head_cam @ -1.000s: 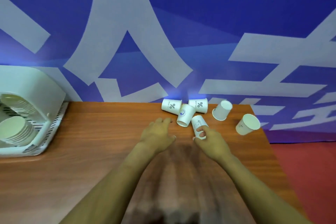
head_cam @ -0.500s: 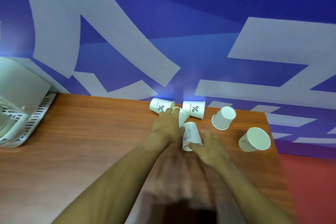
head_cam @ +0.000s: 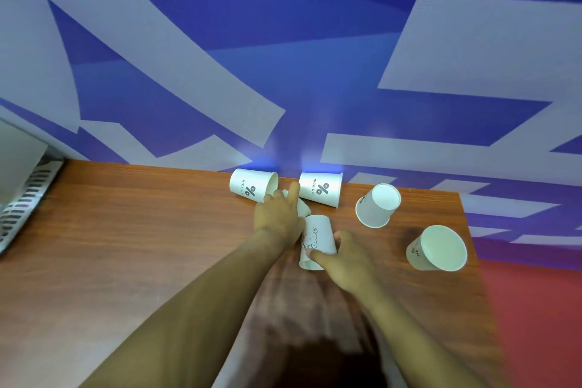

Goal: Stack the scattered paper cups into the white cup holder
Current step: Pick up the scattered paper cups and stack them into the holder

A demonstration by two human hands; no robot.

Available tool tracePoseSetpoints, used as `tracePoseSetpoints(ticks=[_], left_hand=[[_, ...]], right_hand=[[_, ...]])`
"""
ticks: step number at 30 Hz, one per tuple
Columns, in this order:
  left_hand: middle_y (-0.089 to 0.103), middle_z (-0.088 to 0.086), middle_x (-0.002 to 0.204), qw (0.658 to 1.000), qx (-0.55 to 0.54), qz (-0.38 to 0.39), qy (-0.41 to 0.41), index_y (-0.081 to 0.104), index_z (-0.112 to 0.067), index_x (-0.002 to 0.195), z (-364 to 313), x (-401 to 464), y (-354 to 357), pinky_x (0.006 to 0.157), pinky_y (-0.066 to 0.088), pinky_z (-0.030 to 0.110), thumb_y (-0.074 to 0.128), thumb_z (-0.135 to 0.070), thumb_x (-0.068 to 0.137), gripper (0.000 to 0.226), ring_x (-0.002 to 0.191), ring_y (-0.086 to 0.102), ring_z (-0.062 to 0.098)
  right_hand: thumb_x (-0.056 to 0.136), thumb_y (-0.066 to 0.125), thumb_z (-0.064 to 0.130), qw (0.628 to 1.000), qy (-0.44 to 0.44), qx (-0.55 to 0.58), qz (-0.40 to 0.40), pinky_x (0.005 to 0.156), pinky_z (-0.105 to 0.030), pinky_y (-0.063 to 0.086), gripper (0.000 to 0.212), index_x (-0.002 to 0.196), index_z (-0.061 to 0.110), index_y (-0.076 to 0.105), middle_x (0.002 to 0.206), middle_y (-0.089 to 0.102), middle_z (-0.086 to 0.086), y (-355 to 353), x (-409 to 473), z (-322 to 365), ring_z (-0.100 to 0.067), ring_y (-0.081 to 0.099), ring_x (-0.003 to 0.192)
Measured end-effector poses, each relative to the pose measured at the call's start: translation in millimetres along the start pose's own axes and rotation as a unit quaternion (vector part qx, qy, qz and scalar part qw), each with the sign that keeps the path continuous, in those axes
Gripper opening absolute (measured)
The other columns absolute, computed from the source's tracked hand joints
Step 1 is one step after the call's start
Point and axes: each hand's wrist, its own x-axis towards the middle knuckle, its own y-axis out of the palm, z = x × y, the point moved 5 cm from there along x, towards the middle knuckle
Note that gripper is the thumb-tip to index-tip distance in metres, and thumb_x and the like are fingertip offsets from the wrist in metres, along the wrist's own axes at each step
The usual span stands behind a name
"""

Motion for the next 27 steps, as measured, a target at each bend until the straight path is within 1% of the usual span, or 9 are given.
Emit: tracePoseSetpoints(ticks=[4,7,11,13,17,19,22,24,27], left_hand=[[0.041,0.009,0.134,0.999,-0.042,0.012,-0.002,0.019,-0.018,0.140,2,-9,1,0.080,0.044,0.034,0.052,-0.036,0.090,0.063,0.116,0.051,0.028],[0.033,0.010,0.143,0.995,-0.103,0.013,0.005,0.015,-0.018,0.145,7,-25,-6,0.086,0.044,0.038,0.057,-0.036,0.087,0.074,0.116,0.051,0.031],[0.029,0.010,0.143,0.985,-0.171,-0.009,0.025,0.008,-0.018,0.151,20,-59,-25,0.089,0.044,0.039,0.061,-0.040,0.085,0.088,0.116,0.052,0.032],[0.032,0.009,0.137,0.983,-0.178,-0.025,0.033,0.012,-0.018,0.151,31,-79,-39,0.087,0.044,0.039,0.061,-0.043,0.085,0.086,0.114,0.053,0.033],[0.034,0.005,0.132,0.981,-0.184,-0.058,0.028,0.034,-0.015,0.135,64,-120,-68,0.078,0.044,0.036,0.064,-0.038,0.083,0.064,0.106,0.056,0.030],[0.036,0.004,0.132,0.972,-0.213,-0.088,0.033,0.033,-0.016,0.135,81,-139,-80,0.078,0.044,0.035,0.066,-0.035,0.081,0.067,0.106,0.055,0.029],[0.031,0.003,0.136,0.966,-0.229,-0.115,0.038,0.023,-0.022,0.145,106,-166,-92,0.079,0.044,0.033,0.065,-0.038,0.082,0.078,0.110,0.055,0.029],[0.032,0.004,0.131,0.967,-0.222,-0.122,0.041,0.030,-0.023,0.140,124,-182,-96,0.076,0.044,0.032,0.064,-0.040,0.082,0.069,0.103,0.057,0.029],[0.036,0.002,0.126,0.965,-0.216,-0.138,0.051,0.037,-0.021,0.131,160,-203,-100,0.074,0.046,0.033,0.067,-0.044,0.080,0.063,0.099,0.057,0.027]], right_hand=[[0.071,0.066,0.053,1.000,0.001,-0.004,0.002,0.085,-0.038,0.048,0.058,0.117,0.025,0.048,0.112,0.061,0.004,-10,-8,-3,-0.020,0.059,0.100],[0.073,0.066,0.047,1.000,-0.015,-0.013,-0.013,0.077,-0.032,0.045,0.052,0.117,0.025,0.048,0.114,0.060,0.004,-23,-19,-2,-0.017,0.056,0.096],[0.072,0.067,0.047,0.998,-0.038,-0.016,-0.046,0.085,-0.030,0.045,0.066,0.131,0.027,0.046,0.128,0.053,-0.002,-38,-43,9,-0.020,0.053,0.109],[0.075,0.068,0.042,0.997,-0.050,-0.002,-0.062,0.084,-0.028,0.040,0.064,0.132,0.027,0.046,0.129,0.047,-0.007,-43,-59,21,-0.022,0.051,0.112],[0.077,0.068,0.035,0.993,-0.083,0.008,-0.089,0.082,-0.026,0.039,0.067,0.138,0.026,0.041,0.128,0.042,-0.008,-49,-91,49,-0.018,0.048,0.099],[0.074,0.070,0.034,0.989,-0.105,0.021,-0.106,0.086,-0.028,0.043,0.072,0.139,0.027,0.038,0.130,0.044,-0.006,-48,-111,63,-0.018,0.050,0.102],[0.070,0.074,0.033,0.981,-0.134,0.038,-0.133,0.092,-0.035,0.047,0.075,0.137,0.025,0.038,0.128,0.049,-0.005,-39,-136,83,-0.023,0.053,0.112],[0.070,0.075,0.029,0.978,-0.144,0.048,-0.143,0.085,-0.032,0.046,0.070,0.130,0.021,0.041,0.122,0.053,-0.004,-29,-152,97,-0.023,0.054,0.106],[0.072,0.075,0.024,0.974,-0.155,0.049,-0.157,0.062,-0.024,0.037,0.055,0.117,0.016,0.045,0.104,0.056,-0.001,-10,-176,123,-0.019,0.051,0.089]])
